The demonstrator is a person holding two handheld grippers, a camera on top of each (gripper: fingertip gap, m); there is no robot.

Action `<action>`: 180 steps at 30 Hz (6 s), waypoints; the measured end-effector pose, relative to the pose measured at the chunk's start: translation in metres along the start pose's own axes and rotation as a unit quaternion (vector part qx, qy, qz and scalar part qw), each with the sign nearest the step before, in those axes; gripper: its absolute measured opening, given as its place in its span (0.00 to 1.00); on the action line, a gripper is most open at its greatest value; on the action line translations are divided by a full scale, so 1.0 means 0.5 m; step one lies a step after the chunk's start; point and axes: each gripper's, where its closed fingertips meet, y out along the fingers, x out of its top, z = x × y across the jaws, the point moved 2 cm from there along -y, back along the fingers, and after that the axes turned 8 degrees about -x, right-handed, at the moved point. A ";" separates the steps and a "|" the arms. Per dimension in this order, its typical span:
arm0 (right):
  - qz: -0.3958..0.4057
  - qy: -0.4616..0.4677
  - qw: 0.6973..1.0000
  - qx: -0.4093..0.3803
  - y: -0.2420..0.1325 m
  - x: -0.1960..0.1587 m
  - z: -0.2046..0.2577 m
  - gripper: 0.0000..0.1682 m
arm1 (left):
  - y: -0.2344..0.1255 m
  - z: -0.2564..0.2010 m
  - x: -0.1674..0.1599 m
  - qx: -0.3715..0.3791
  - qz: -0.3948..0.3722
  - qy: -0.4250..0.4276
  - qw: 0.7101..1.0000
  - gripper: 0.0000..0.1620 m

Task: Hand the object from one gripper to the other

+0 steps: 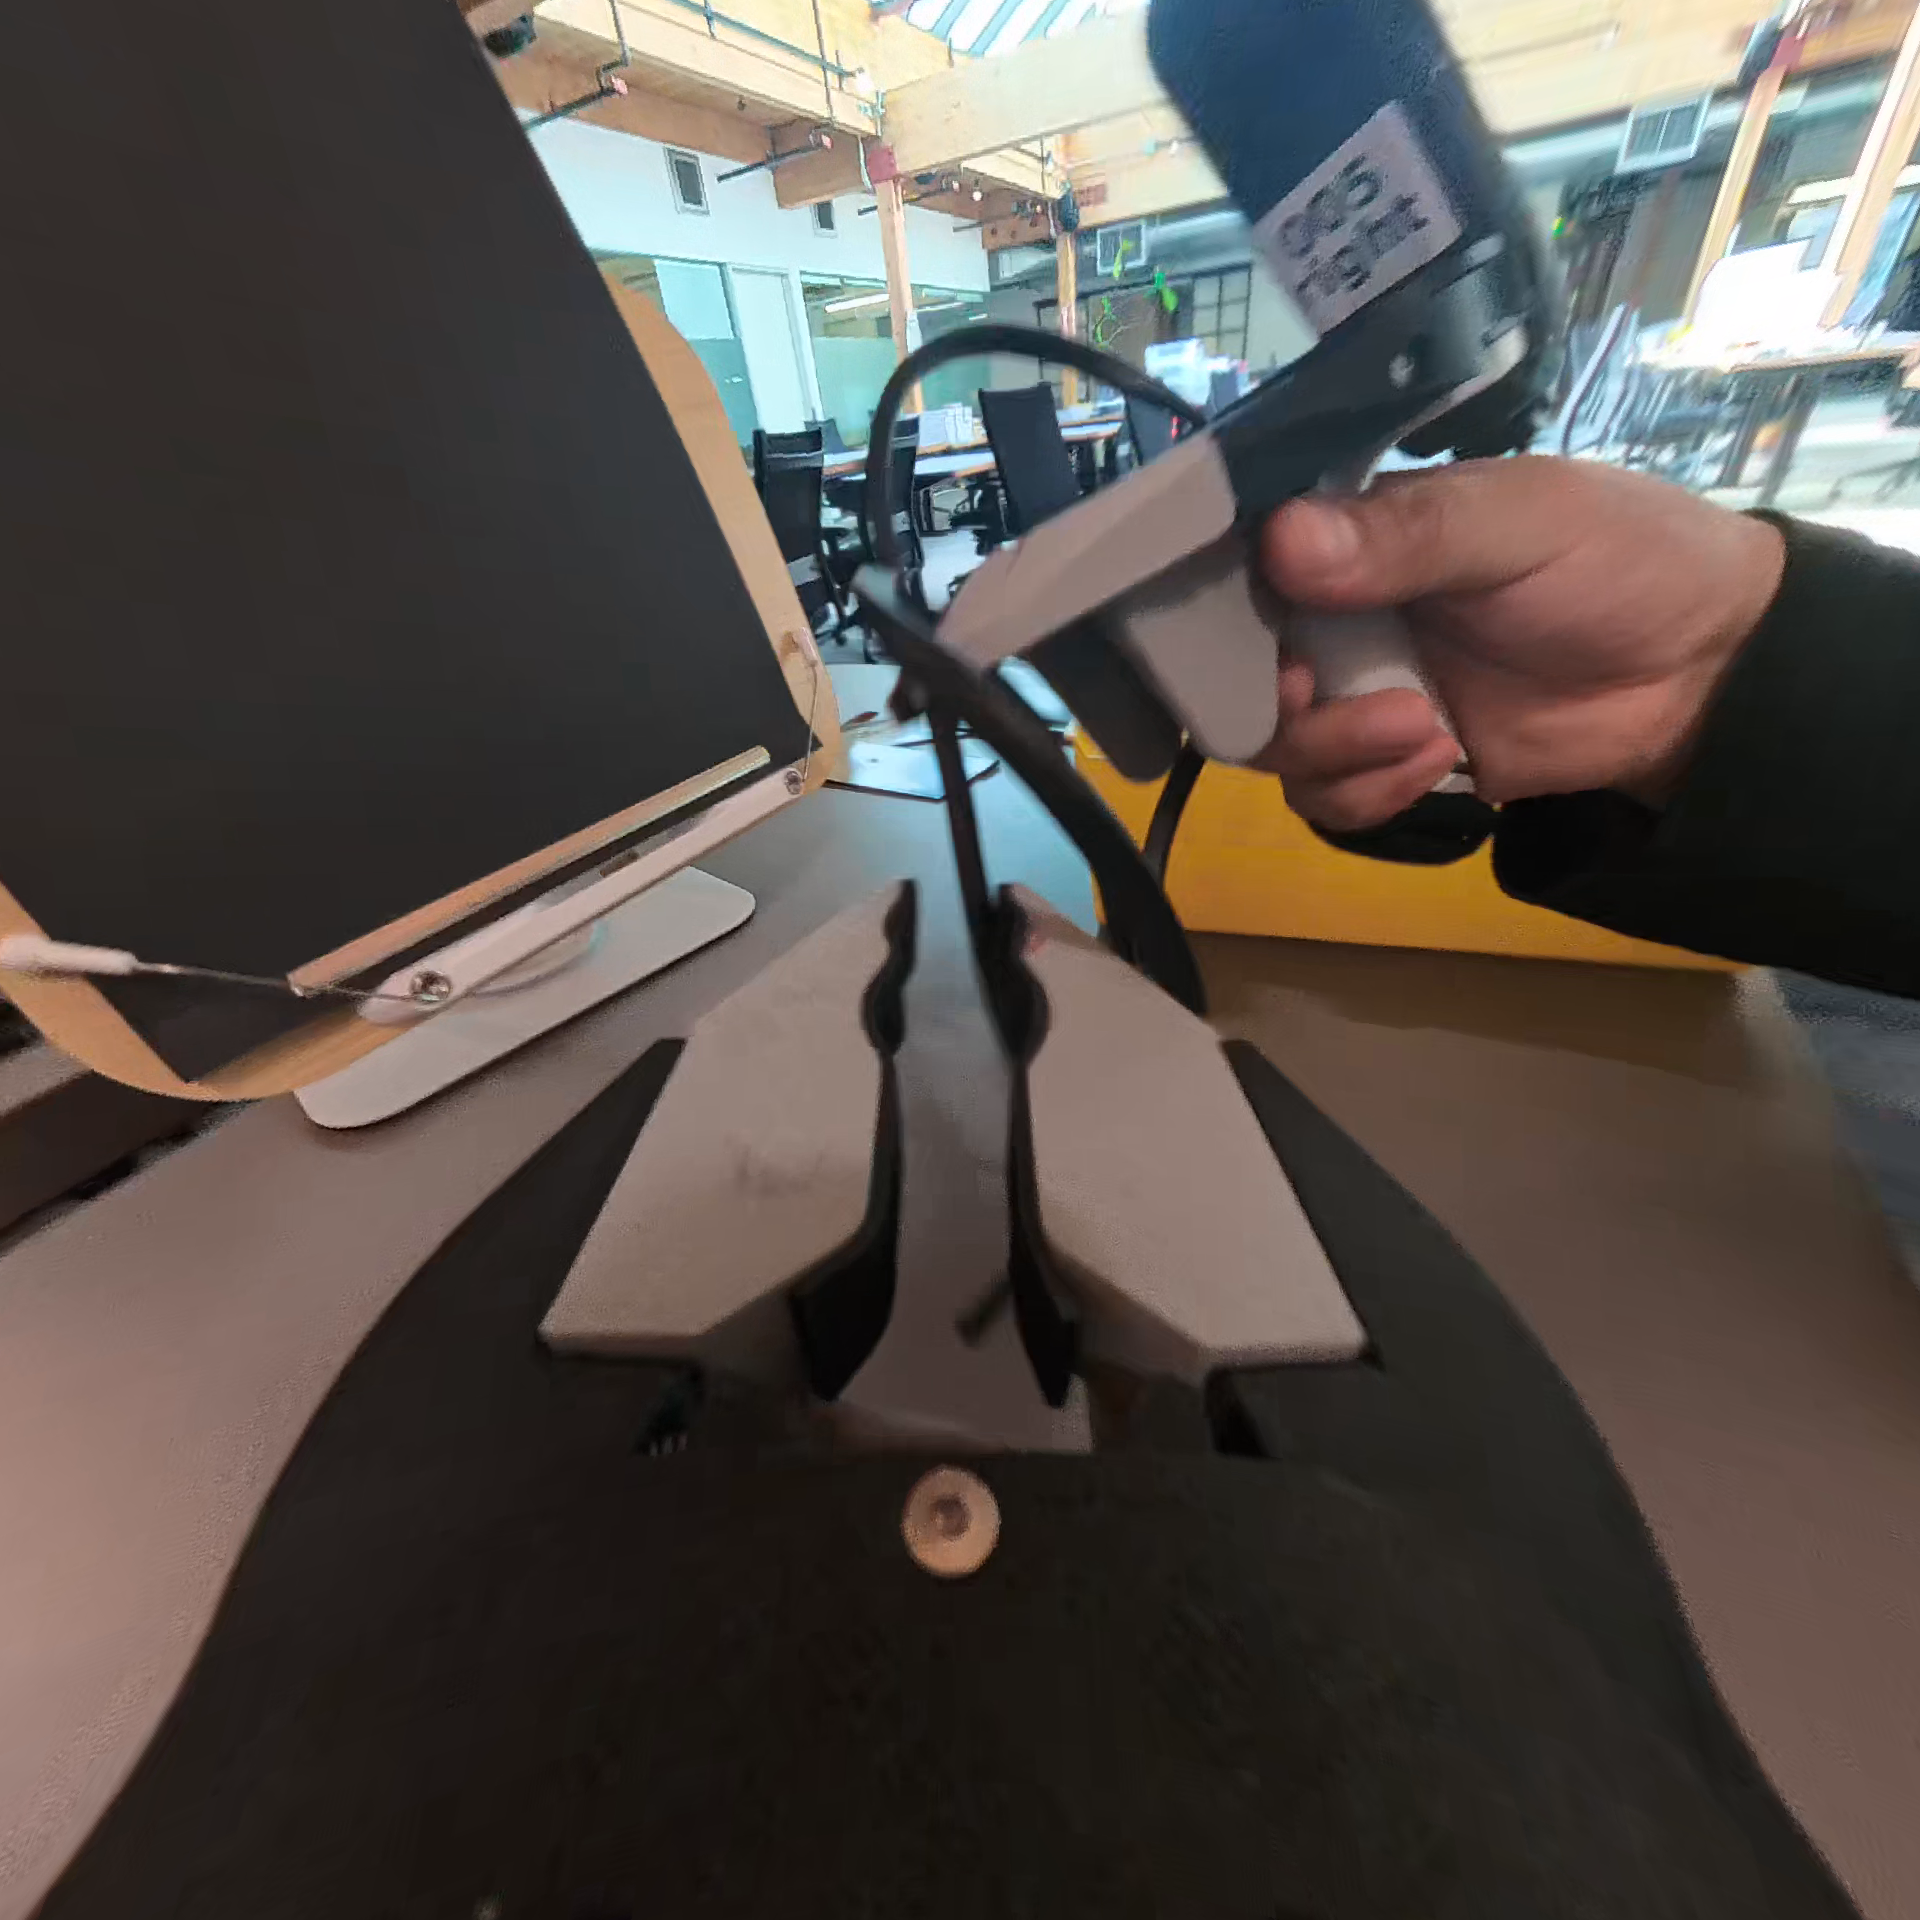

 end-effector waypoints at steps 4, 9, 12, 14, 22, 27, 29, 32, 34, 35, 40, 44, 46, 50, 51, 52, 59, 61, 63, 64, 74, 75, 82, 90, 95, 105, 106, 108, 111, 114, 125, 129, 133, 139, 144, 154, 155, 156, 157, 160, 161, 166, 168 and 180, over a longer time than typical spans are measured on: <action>-0.017 -0.092 0.989 -0.117 -0.075 0.091 -0.022 0.02 | -0.015 0.028 0.000 0.001 -0.015 -0.067 0.998 0.29; 0.046 -0.301 0.880 -0.365 -0.229 0.189 -0.101 0.02 | -0.020 0.053 -0.019 0.030 0.002 -0.079 0.996 0.26; 0.158 -0.434 0.732 -0.500 -0.336 0.205 -0.168 0.02 | -0.012 0.048 -0.029 0.029 0.017 -0.076 0.997 0.26; 0.215 -0.439 0.705 -0.514 -0.376 0.182 -0.200 0.02 | -0.008 0.045 -0.034 0.030 0.027 -0.067 0.997 0.25; 0.410 -0.254 0.735 -0.476 -0.485 -0.051 -0.347 0.08 | 0.001 0.048 -0.069 0.038 0.065 -0.057 0.996 0.24; 0.543 -0.088 0.727 -0.410 -0.543 -0.206 -0.358 0.16 | 0.011 0.042 -0.085 0.032 0.084 -0.060 0.994 0.25; 0.542 -0.073 0.730 -0.410 -0.555 -0.185 -0.344 0.20 | 0.012 0.042 -0.089 0.033 0.091 -0.054 0.994 0.25; 0.513 -0.103 0.732 -0.437 -0.567 -0.104 -0.325 0.21 | 0.012 0.045 -0.092 0.038 0.094 -0.053 0.993 0.25; 0.462 -0.125 0.757 -0.445 -0.549 -0.035 -0.296 0.22 | 0.011 0.048 -0.094 0.042 0.095 -0.055 0.993 0.25; 0.432 -0.136 0.773 -0.445 -0.533 0.000 -0.277 0.22 | 0.011 0.051 -0.095 0.045 0.096 -0.056 0.993 0.25; 0.227 -0.192 0.876 -0.379 -0.385 0.146 -0.139 0.24 | 0.011 0.065 -0.112 0.068 0.111 -0.060 0.990 0.25; 0.086 -0.181 0.949 -0.242 -0.229 0.158 -0.013 0.27 | 0.008 0.080 -0.123 0.095 0.119 -0.059 0.987 0.26; 0.017 -0.190 0.966 -0.172 -0.155 0.136 0.035 0.27 | 0.003 0.090 -0.127 0.109 0.120 -0.060 0.985 0.26; -0.051 -0.133 0.980 -0.137 -0.024 0.037 0.007 0.28 | -0.010 0.115 -0.133 0.142 0.123 -0.069 0.980 0.26; -0.057 -0.109 0.983 -0.137 0.007 0.008 -0.017 0.28 | -0.013 0.121 -0.135 0.149 0.123 -0.072 0.978 0.26; -0.061 -0.092 0.984 -0.142 0.035 -0.020 -0.046 0.29 | -0.017 0.128 -0.136 0.158 0.124 -0.075 0.977 0.26; -0.050 -0.063 0.989 -0.125 0.133 -0.117 -0.128 0.28 | -0.024 0.154 -0.150 0.194 0.138 -0.061 0.969 0.25; -0.044 -0.053 0.988 -0.141 0.140 -0.135 -0.138 0.32 | -0.021 0.152 -0.156 0.192 0.141 -0.057 0.970 0.25; -0.044 -0.051 0.990 -0.126 0.144 -0.138 -0.130 0.31 | -0.018 0.149 -0.161 0.186 0.146 -0.055 0.970 0.25; -0.058 -0.052 0.989 -0.128 0.143 -0.132 -0.131 0.32 | -0.017 0.149 -0.160 0.184 0.142 -0.057 0.971 0.25; -0.094 -0.076 0.989 -0.084 0.149 -0.113 -0.111 0.37 | -0.013 0.151 -0.159 0.189 0.139 -0.049 0.971 0.23; -0.092 -0.083 0.989 -0.084 0.151 -0.113 -0.110 0.37 | -0.014 0.151 -0.158 0.189 0.138 -0.049 0.971 0.23; -0.099 -0.107 0.985 -0.087 0.146 -0.111 -0.105 0.38 | -0.022 0.159 -0.146 0.196 0.121 -0.060 0.971 0.23; -0.122 -0.076 0.985 -0.094 0.127 -0.098 -0.128 0.38 | -0.022 0.158 -0.136 0.198 0.107 -0.064 0.972 0.23; -0.136 -0.092 0.982 -0.094 0.133 -0.086 -0.133 0.36 | -0.021 0.158 -0.137 0.200 0.103 -0.068 0.972 0.23; -0.163 -0.055 0.982 -0.073 0.147 -0.058 -0.149 0.37 | -0.028 0.160 -0.140 0.223 0.087 -0.079 0.968 0.23; -0.172 -0.056 0.981 -0.074 0.134 -0.057 -0.145 0.36 | -0.028 0.157 -0.138 0.219 0.083 -0.083 0.969 0.23; -0.184 -0.059 0.977 -0.093 0.111 -0.056 -0.148 0.36 | -0.028 0.153 -0.134 0.216 0.078 -0.087 0.969 0.23; -0.201 -0.027 0.975 -0.092 0.088 -0.051 -0.151 0.37 | -0.027 0.152 -0.132 0.215 0.079 -0.083 0.970 0.23; -0.200 -0.023 0.975 -0.093 0.081 -0.055 -0.149 0.37 | -0.032 0.156 -0.134 0.223 0.078 -0.075 0.969 0.22; -0.180 -0.097 0.972 -0.116 0.079 -0.070 -0.115 0.36 | -0.031 0.158 -0.137 0.211 0.074 -0.087 0.971 0.23; -0.170 -0.089 0.978 -0.087 0.094 -0.074 -0.094 0.36 | -0.027 0.156 -0.140 0.211 0.084 -0.082 0.970 0.22; -0.149 -0.110 0.980 -0.071 0.109 -0.089 -0.062 0.36 | -0.025 0.147 -0.140 0.206 0.086 -0.081 0.971 0.22; -0.140 -0.104 0.984 -0.034 0.112 -0.096 -0.018 0.37 | -0.018 0.111 -0.128 0.172 0.062 -0.120 0.976 0.23; -0.129 -0.113 0.985 -0.021 0.129 -0.109 -0.007 0.36 | -0.013 0.103 -0.122 0.153 0.059 -0.105 0.981 0.23; -0.156 -0.099 0.982 -0.027 0.105 -0.082 -0.008 0.37 | -0.031 0.115 -0.097 0.142 0.021 -0.156 0.977 0.26; -0.166 -0.099 0.980 -0.034 0.096 -0.073 -0.008 0.36 | -0.035 0.118 -0.092 0.144 0.016 -0.158 0.977 0.26; -0.178 -0.098 0.978 -0.042 0.087 -0.065 -0.011 0.36 | -0.039 0.124 -0.091 0.151 0.015 -0.157 0.976 0.26; -0.188 -0.098 0.976 -0.049 0.080 -0.058 -0.014 0.36 | -0.043 0.130 -0.093 0.157 0.019 -0.155 0.975 0.26; -0.210 -0.101 0.970 -0.074 0.065 -0.048 -0.029 0.35 | -0.048 0.131 -0.092 0.157 0.022 -0.162 0.974 0.28; -0.212 -0.104 0.968 -0.084 0.065 -0.051 -0.037 0.34 | -0.054 0.128 -0.094 0.166 0.023 -0.166 0.972 0.28; -0.195 -0.099 0.969 -0.112 0.072 -0.068 -0.067 0.35 | -0.115 0.045 -0.081 0.162 0.050 -0.164 0.972 0.31; -0.195 -0.088 0.970 -0.116 0.069 -0.070 -0.076 0.34 | -0.166 0.021 -0.071 0.175 0.083 -0.139 0.971 0.33; -0.190 -0.040 0.977 -0.089 0.073 -0.071 -0.078 0.35 | -0.548 0.073 0.053 0.327 0.158 -0.078 0.929 0.35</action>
